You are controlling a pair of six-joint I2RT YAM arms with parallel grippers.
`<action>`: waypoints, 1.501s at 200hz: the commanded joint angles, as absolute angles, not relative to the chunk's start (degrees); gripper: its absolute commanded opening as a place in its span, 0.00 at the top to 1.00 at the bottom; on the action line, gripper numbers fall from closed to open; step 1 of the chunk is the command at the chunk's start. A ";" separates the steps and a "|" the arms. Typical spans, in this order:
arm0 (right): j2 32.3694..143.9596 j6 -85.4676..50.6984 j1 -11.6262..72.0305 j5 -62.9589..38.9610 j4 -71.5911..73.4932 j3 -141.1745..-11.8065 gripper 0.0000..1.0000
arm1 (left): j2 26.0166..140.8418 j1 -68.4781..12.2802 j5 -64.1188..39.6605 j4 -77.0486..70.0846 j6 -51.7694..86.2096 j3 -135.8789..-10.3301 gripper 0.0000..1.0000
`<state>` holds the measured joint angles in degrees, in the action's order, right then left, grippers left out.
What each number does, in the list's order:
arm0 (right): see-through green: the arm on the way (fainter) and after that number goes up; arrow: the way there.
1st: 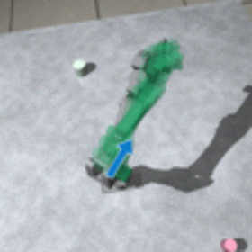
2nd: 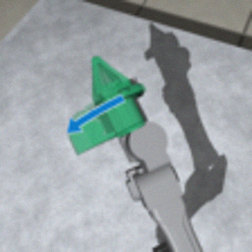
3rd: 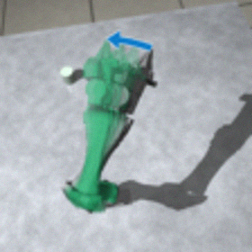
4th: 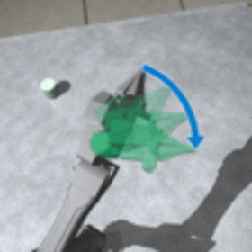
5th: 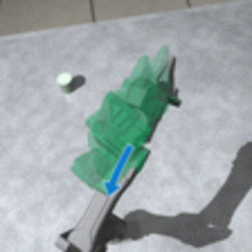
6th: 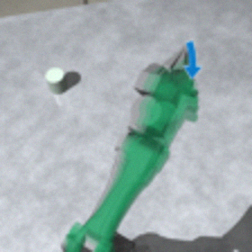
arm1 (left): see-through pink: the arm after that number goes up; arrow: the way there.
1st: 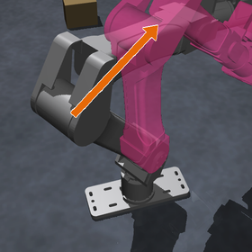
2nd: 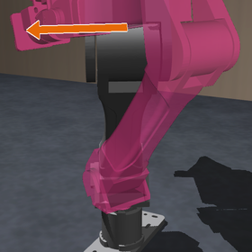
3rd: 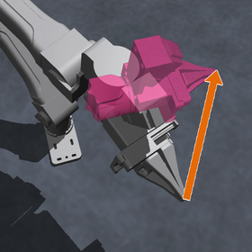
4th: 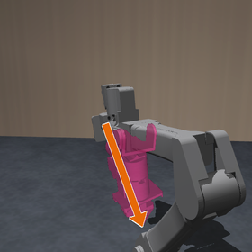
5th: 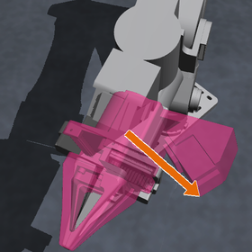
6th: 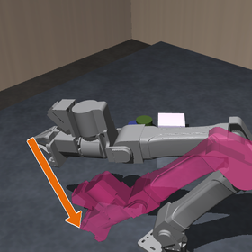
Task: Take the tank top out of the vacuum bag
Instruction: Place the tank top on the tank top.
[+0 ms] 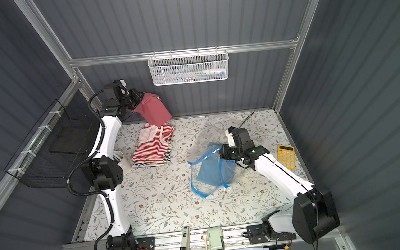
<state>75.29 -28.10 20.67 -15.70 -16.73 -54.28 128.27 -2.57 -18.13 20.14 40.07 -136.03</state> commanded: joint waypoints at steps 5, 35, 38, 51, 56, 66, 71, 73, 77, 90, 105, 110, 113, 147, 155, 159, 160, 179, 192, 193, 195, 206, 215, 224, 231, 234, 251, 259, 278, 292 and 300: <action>75.10 -28.99 20.28 -16.25 -14.78 -54.46 1.00 | 129.65 -2.64 -21.17 17.31 39.42 -139.28 1.00; 75.59 -28.77 20.23 -16.26 -14.44 -54.05 1.00 | 130.44 -2.29 -21.09 16.55 39.42 -140.06 1.00; 75.68 -28.71 20.27 -16.30 -14.48 -54.13 1.00 | 130.55 -2.29 -21.03 16.38 39.47 -140.20 1.00; 76.07 -28.42 20.21 -16.44 -14.36 -54.23 1.00 | 131.40 -2.20 -21.01 16.41 40.02 -141.68 1.00; 76.11 -28.28 20.17 -16.52 -14.37 -54.31 1.00 | 131.91 -2.20 -21.13 16.68 40.31 -142.62 1.00; 76.42 -28.17 20.03 -16.67 -14.18 -54.49 1.00 | 132.70 -2.20 -21.18 17.16 40.27 -144.45 1.00; 76.61 -28.21 19.97 -16.81 -14.15 -54.57 1.00 | 132.93 -2.20 -21.13 17.40 40.32 -144.93 1.00; 76.70 -28.17 19.96 -16.90 -14.08 -54.62 1.00 | 133.01 -2.20 -21.10 17.51 40.29 -145.04 1.00; 76.80 -28.18 19.85 -17.11 -14.07 -54.73 1.00 | 133.00 -2.20 -21.10 17.66 40.33 -145.11 1.00; 77.12 -28.13 19.69 -17.64 -14.02 -55.06 1.00 | 132.31 -2.20 -21.27 17.66 40.69 -142.96 1.00; 77.14 -28.05 19.69 -17.93 -14.10 -55.12 1.00 | 129.39 -2.20 -21.40 15.04 41.03 -135.90 1.00; 77.02 -28.02 19.67 -17.93 -14.10 -55.04 1.00 | 128.34 -2.19 -21.08 14.14 41.25 -133.16 1.00; 76.94 -27.99 19.59 -17.89 -14.14 -54.98 1.00 | 127.60 -2.20 -20.86 13.57 41.37 -131.46 1.00; 75.98 -28.01 19.31 -17.93 -13.97 -53.95 1.00 | 119.72 -2.20 -19.99 8.05 43.04 -115.26 1.00; 75.82 -28.02 19.26 -18.01 -13.96 -53.75 1.00 | 118.24 -2.20 -19.89 7.70 43.07 -112.76 1.00; 75.76 -28.08 19.25 -18.17 -14.05 -53.72 1.00 | 117.51 -2.20 -19.82 7.38 43.00 -111.25 1.00; 75.76 -28.01 19.25 -18.18 -14.06 -53.71 1.00 | 117.42 -2.20 -19.80 7.29 42.99 -111.00 1.00; 75.29 -28.14 19.16 -18.20 -13.94 -53.44 1.00 | 114.77 -2.20 -19.76 7.42 42.58 -106.42 1.00; 75.21 -28.29 19.15 -18.28 -13.86 -53.34 1.00 | 113.22 -2.20 -20.17 7.14 42.95 -103.68 1.00; 75.22 -28.25 19.20 -18.24 -13.83 -53.35 1.00 | 113.12 -2.20 -20.19 7.13 42.96 -103.43 1.00; 75.23 -28.29 19.17 -18.31 -13.87 -53.35 1.00 | 112.85 -2.20 -20.19 7.12 43.06 -102.92 1.00; 75.34 -28.39 19.16 -18.60 -13.75 -53.35 1.00 | 111.40 -2.20 -19.95 6.95 43.77 -100.09 1.00; 75.55 -28.64 19.15 -18.64 -13.78 -53.41 1.00 | 110.08 -2.20 -19.59 6.82 44.93 -97.20 1.00; 75.50 -29.00 19.13 -18.65 -13.50 -53.31 1.00 | 108.39 -2.20 -19.33 6.39 46.89 -93.71 1.00; 75.50 -29.30 19.16 -18.72 -13.27 -53.10 1.00 | 107.23 -2.24 -19.26 4.79 48.50 -90.95 1.00; 75.58 -29.39 19.16 -18.64 -13.19 -53.00 1.00 | 106.82 -2.27 -19.28 4.22 49.20 -89.94 1.00; 75.33 -29.70 19.14 -18.72 -12.78 -52.56 1.00 | 105.15 -2.21 -19.31 3.81 51.77 -85.82 1.00; 75.32 -29.70 19.12 -18.68 -12.83 -52.47 1.00 | 104.58 -2.20 -19.29 3.61 52.66 -84.16 1.00; 75.15 -29.70 19.16 -18.65 -12.92 -52.30 1.00 | 103.43 -2.29 -19.33 2.81 54.87 -79.88 1.00; 75.01 -29.71 19.15 -18.72 -13.11 -52.21 1.00 | 102.62 -2.29 -19.32 1.47 56.88 -76.56 1.00; 74.97 -29.83 19.16 -18.71 -13.12 -52.16 1.00 | 102.16 -2.33 -19.27 0.53 58.01 -74.90 1.00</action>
<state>76.12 -29.50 19.42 -18.26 -13.45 -52.95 104.68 -2.31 -19.33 3.31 52.99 -79.15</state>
